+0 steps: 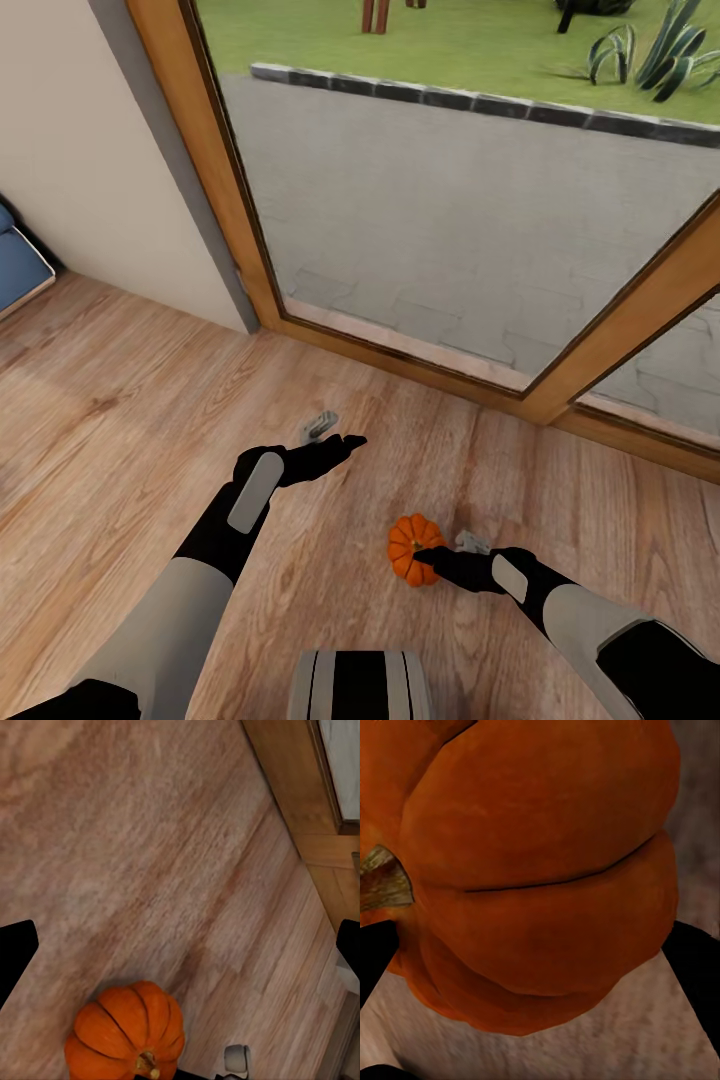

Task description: Place each of the two pumpkins and all three candles from the living room inside a cabinet in the living room (use any cabinet), then make sure every cabinet is closed, and position the cauldron so it is next to a table in the living room.

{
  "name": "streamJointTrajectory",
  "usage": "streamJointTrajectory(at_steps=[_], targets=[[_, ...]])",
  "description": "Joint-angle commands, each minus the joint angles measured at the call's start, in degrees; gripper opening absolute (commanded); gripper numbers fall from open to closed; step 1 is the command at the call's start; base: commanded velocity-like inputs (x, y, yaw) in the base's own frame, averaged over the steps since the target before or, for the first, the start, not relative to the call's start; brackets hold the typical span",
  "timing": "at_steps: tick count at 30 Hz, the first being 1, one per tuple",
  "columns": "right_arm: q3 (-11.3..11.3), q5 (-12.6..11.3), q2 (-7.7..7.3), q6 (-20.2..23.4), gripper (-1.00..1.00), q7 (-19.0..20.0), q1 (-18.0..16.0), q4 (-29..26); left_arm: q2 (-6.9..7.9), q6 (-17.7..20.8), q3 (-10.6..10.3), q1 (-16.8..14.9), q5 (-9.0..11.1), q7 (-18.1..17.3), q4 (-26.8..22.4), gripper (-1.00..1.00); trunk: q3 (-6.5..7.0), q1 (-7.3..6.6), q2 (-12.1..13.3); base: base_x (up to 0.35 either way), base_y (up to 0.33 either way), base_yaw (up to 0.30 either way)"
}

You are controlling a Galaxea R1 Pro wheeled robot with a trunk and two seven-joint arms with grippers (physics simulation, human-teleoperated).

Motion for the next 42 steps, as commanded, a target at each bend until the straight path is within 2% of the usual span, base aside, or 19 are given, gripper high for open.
streamJointTrajectory(at_steps=[1, 21, 42], targets=[[0.23, 0.49, -0.06, -0.11, -1.0, -1.1, -0.02, 0.03, 0.0, 0.17, -0.05, -0.02, 0.59, 0.6, -0.09, 1.0, -0.04, 0.01, -0.01, 0.0, 0.0, 0.0], [0.22, 0.5, -0.06, -0.11, -1.0, -1.1, -0.02, 0.03, 0.0, 0.17, -0.03, -0.02, 0.52, 0.68, -0.08, 1.0, -0.04, 0.01, -0.01, 0.0, 0.0, 0.0], [0.26, 0.48, -0.06, -0.17, -1.0, -1.01, -0.02, -0.01, 0.0, 0.17, -0.06, -0.02, 0.52, 0.73, -0.08, 1.0, 4.61, -0.53, 0.27, 0.0, 0.0, 0.0]])
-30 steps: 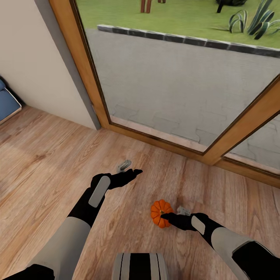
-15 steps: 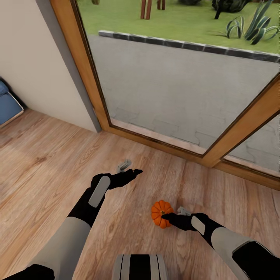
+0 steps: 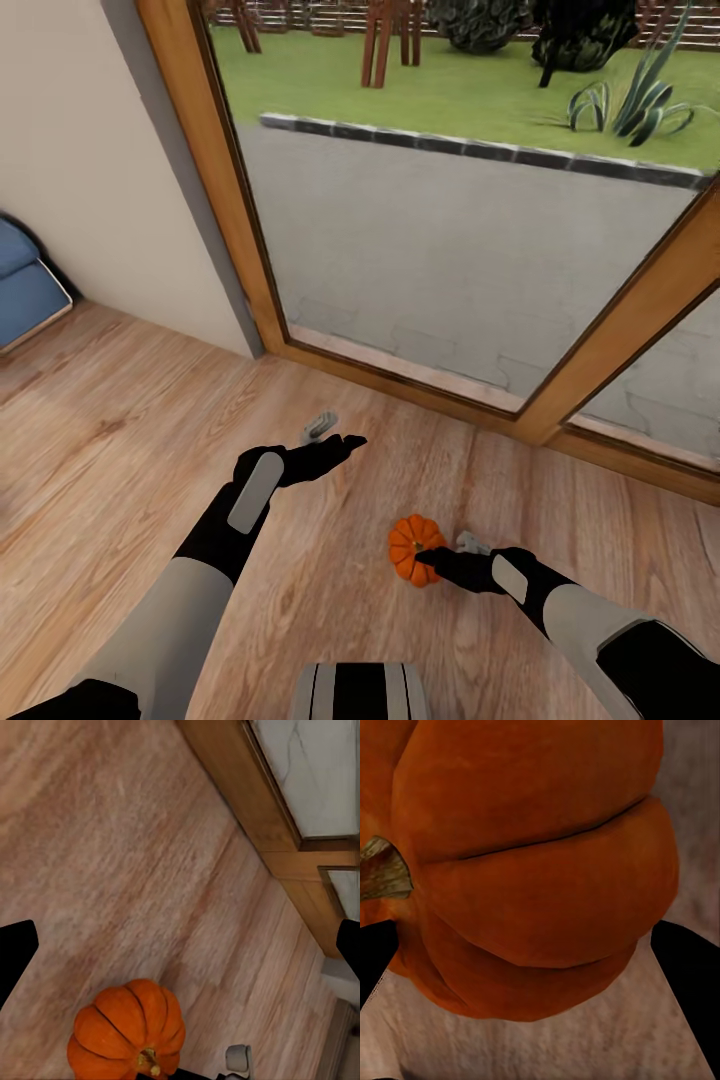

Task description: Place each of the two pumpkins and all three candles from the living room inside a cabinet in the living room (use any cabinet), then make sure every cabinet is closed, and position the cauldron so it is next to a table in the living room.

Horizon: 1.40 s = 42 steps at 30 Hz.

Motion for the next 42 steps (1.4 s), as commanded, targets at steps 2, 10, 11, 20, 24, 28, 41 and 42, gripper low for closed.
streamJointTrajectory(at_steps=[2, 10, 11, 20, 24, 28, 41, 42], targets=[[0.39, -0.26, -0.04, 0.13, -1.0, 0.19, -0.01, -0.07, 0.0, 0.16, -0.04, -0.02, 0.59, 0.61, -0.08, 1.0, 0.41, -0.06, 0.02, 0.0, 0.0, 0.0], [0.42, -0.23, -0.04, 0.02, -1.0, 0.41, -0.01, -0.17, 0.0, 0.16, 0.02, -0.02, 0.55, 0.72, -0.08, 1.0, 2.18, -0.26, 0.12, 0.0, 0.0, 0.0], [0.42, -0.23, -0.04, 0.02, -1.0, 0.43, -0.01, -0.17, 0.0, 0.16, 0.03, -0.02, 0.54, 0.73, -0.08, 1.0, 2.41, -0.29, 0.14, 0.0, 0.0, 0.0], [0.38, -0.23, -0.04, 0.02, -1.0, 0.07, -0.01, -0.23, 0.21, 0.19, 0.03, -0.02, 0.31, 0.81, -0.03, 1.0, 4.55, -0.52, 0.26, 0.0, 0.0, 0.021], [0.36, -0.23, -0.04, 0.02, -1.0, 0.06, -0.01, -0.26, 0.28, 0.24, 0.04, -0.02, 0.25, 0.82, 0.1, 1.0, 5.76, -0.62, 0.31, 0.0, 0.0, 0.118], [0.34, -0.23, -0.04, 0.02, -1.0, 0.13, -0.01, -0.28, 0.36, 0.25, 0.05, -0.02, 0.24, 0.81, 0.25, 1.0, 6.98, -0.73, 0.36, 0.0, 0.0, 0.126], [0.33, -0.23, -0.04, 0.02, -1.0, 0.24, -0.01, -0.37, 3.18, 0.65, 0.2, -0.02, -0.01, 0.73, 0.36, 1.0, 10.55, -1.06, 0.54, 0.0, 0.0, 0.063], [0.33, -0.23, -0.04, 0.02, -1.0, 0.24, -0.01, -0.37, 3.9, 1.09, 0.17, -0.02, -0.02, 0.72, 0.36, 1.0, 10.85, -1.09, 0.55, 0.0, 0.0, 0.118]])
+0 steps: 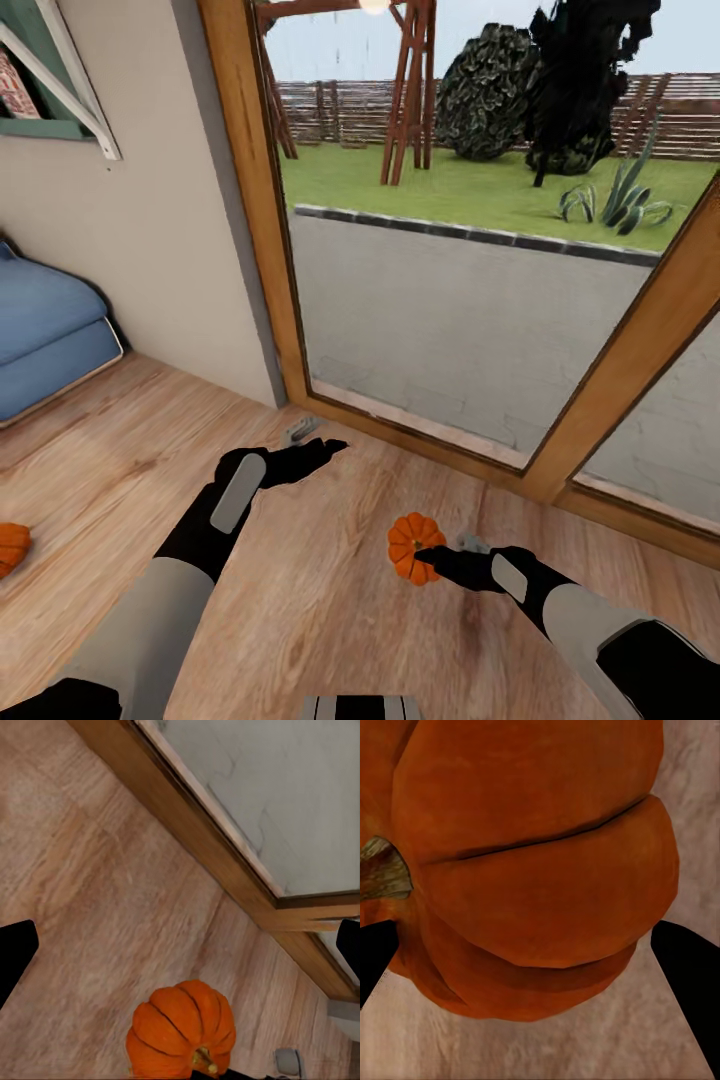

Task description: Place each of the two pumpkins and all three candles from the living room inside a cabinet in the living room (use any cabinet), then make sure every cabinet is closed, and position the cauldron so it is next to a table in the living room.

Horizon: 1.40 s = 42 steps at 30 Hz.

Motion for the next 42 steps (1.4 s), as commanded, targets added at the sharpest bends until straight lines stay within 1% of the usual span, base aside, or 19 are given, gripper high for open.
streamJointTrajectory(at_steps=[1, 3, 6, 7, 8, 10, 12, 14, 17, 18, 19, 23, 30, 34, 38, 42], targets=[[0.37, -0.29, -0.05, 0.24, -1.0, 0.07, -0.01, -0.05, 0.37, 0.58, -0.05, -0.02, 0.63, 0.6, -0.04, 1.0, 0.27, -0.03, 0.0, 0.0, 0.0, 0.123], [0.37, -0.29, -0.05, 0.24, -1.0, -0.04, -0.01, -0.05, 1.41, 1.49, 0.04, -0.02, 0.59, 0.62, 0.81, 1.0, 0.88, -0.08, 0.03, 0.0, 0.0, 0.136], [0.37, -0.29, -0.05, 0.24, -1.0, -0.08, -0.01, -0.06, 3.14, 1.77, 0.13, -0.02, 0.6, 0.56, 2.59, 1.0, 1.79, -0.16, 0.07, 0.0, 0.0, 0.146], [0.37, -0.29, -0.05, 0.24, -1.0, -0.09, -0.01, -0.08, 3.44, 1.79, 0.14, -0.02, 0.61, 0.54, 2.83, 1.0, 2.09, -0.19, 0.08, 0.0, 0.0, 0.151], [0.37, -0.27, -0.05, 0.24, -1.0, -0.09, -0.01, -0.07, 4.16, 1.83, 0.16, -0.02, 0.59, 0.55, 3.34, 1.0, 2.39, -0.21, 0.09, 0.0, 0.0, 0.161], [0.37, 0.07, -0.05, 0.24, -1.0, -0.13, -0.01, -0.11, 4.78, 1.86, 0.17, -0.02, 0.56, 0.6, 3.74, 1.0, 2.99, -0.26, 0.12, 0.0, 0.0, 0.166], [0.33, 3.11, -0.05, 0.18, -1.0, -0.16, -0.01, -0.14, 6.78, 1.84, 0.12, -0.02, 0.54, 0.7, 5.23, 1.0, 3.59, -0.31, 0.15, 0.0, 0.0, 0.172], [0.31, 4.64, -0.05, 0.08, -1.0, -0.18, -0.01, -0.18, 7.27, 1.77, 0.16, -0.02, 0.51, 0.71, 6.55, 1.0, 4.19, -0.37, 0.17, 0.0, 0.0, 0.173], [0.29, 6.24, -0.05, -0.68, -1.0, -0.23, -0.01, -0.21, 7.84, 1.72, 0.23, -0.02, 0.48, 0.63, 8.13, 1.0, 5.08, -0.44, 0.21, 0.0, 0.0, 0.182], [0.29, 6.41, -0.05, -0.87, -1.0, -0.24, -0.01, -0.22, 7.92, 1.72, 0.24, -0.02, 0.47, 0.62, 8.3, 1.0, 5.37, -0.47, 0.23, 0.0, 0.0, 0.197], [0.34, 6.91, -0.05, -1.52, -1.0, -0.27, -0.01, -0.23, 8.3, 1.68, 0.19, -0.02, 0.46, 0.59, 8.85, 1.0, 5.65, -0.5, 0.24, 0.0, 0.0, 0.211], [0.37, 7.12, -0.05, -1.74, -1.0, -0.23, -0.01, -0.23, 8.83, 1.62, 0.11, -0.02, 0.36, 0.7, 9.06, 1.0, 6.79, -0.6, 0.29, 0.0, 0.0, 0.214], [0.37, 7.17, -0.05, -1.78, -1.0, -0.2, -0.01, -0.23, 8.94, 1.53, 0.09, -0.02, 0.27, 0.96, 9.75, 1.0, 8.78, -0.78, 0.39, 0.0, 0.0, 0.216], [0.37, 7.18, -0.05, -1.79, -1.0, -0.19, -0.01, -0.23, 8.95, 1.47, 0.09, -0.02, -0.96, 1.08, 10.41, 1.0, 9.92, -0.88, 0.44, 0.0, 0.0, 0.216], [0.37, 7.19, -0.05, -1.79, -1.0, -0.19, -0.01, -0.23, 8.89, 1.44, 0.13, -0.02, -3.4, 1.1, 10.74, 1.0, 11.05, -0.99, 0.5, 0.0, 0.0, 0.217], [0.35, 7.22, -0.05, -1.73, -1.0, -0.19, -0.01, -0.23, 8.86, 1.44, 0.09, -0.02, -4.64, 1.16, 10.81, 1.0, 12.19, -1.09, 0.55, 0.0, 0.0, 0.218]])
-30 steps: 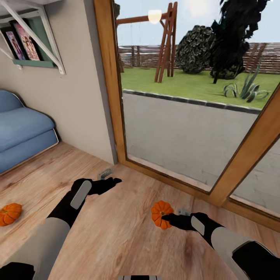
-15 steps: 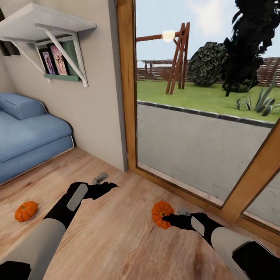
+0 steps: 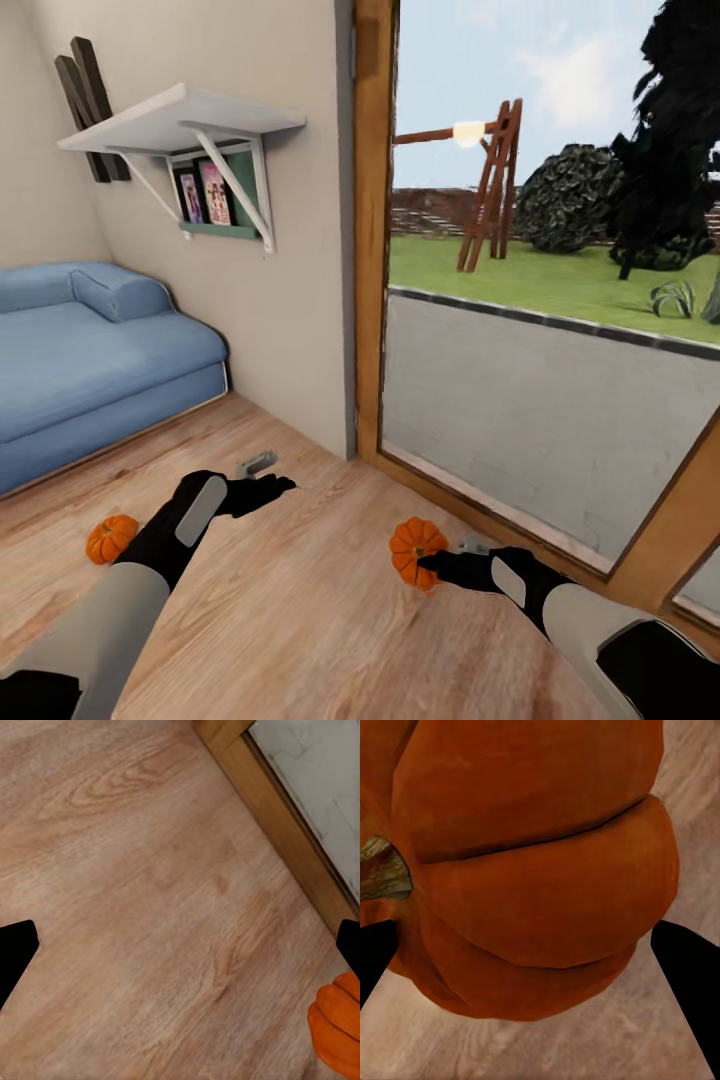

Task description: Place each of the two pumpkins and all three candles from the living room inside a cabinet in the living room (use any cabinet), then make sure every cabinet is closed, and position the cauldron so it is next to a table in the living room.

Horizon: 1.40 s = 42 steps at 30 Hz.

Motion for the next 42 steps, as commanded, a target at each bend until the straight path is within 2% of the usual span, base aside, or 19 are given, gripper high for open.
streamJointTrajectory(at_steps=[1, 5, 11, 23, 32, 42], targets=[[-0.01, -0.53, -0.04, 0.33, -1.0, 0.07, -0.02, -0.11, 0.03, 0.08, -0.29, -0.03, 0.41, 0.56, -0.05, 1.0, 0.24, -0.03, 0.0, 0.0, 0.0, 0.218], [0.01, -0.49, -0.04, 0.35, -1.0, 0.07, -0.02, -0.11, -0.03, 0.08, -0.37, -0.03, 0.17, 0.63, -0.03, 1.0, 1.37, -0.14, 0.05, 0.0, 0.0, 0.218], [0.03, -0.48, -0.04, 0.27, -1.0, 0.01, -0.02, -0.11, -0.19, 0.08, -0.51, -0.03, 0.05, 0.66, -0.04, 1.0, 1.75, -0.14, 0.05, 0.0, 0.0, 0.218], [0.12, -0.48, -0.04, 0.26, -1.0, -0.01, -0.02, -0.11, -0.2, 0.08, -0.52, -0.03, 0.04, 0.66, -0.04, 1.0, 5.15, -0.45, 0.21, 0.0, 0.0, 0.218], [0.1, -0.48, -0.04, 0.26, -1.0, -0.01, -0.02, -0.11, -0.2, 0.04, -0.44, -0.03, 0.05, 0.67, 1.43, 1.0, 5.44, -0.45, 0.21, 0.0, 0.0, 0.16], [0.12, -0.48, -0.04, 0.26, -1.0, -0.01, -0.02, -0.11, -0.2, -0.01, -0.43, -0.03, 0.04, 0.73, 1.81, 1.0, 4.74, -0.45, 0.21, 0.0, 0.0, 0.137]])
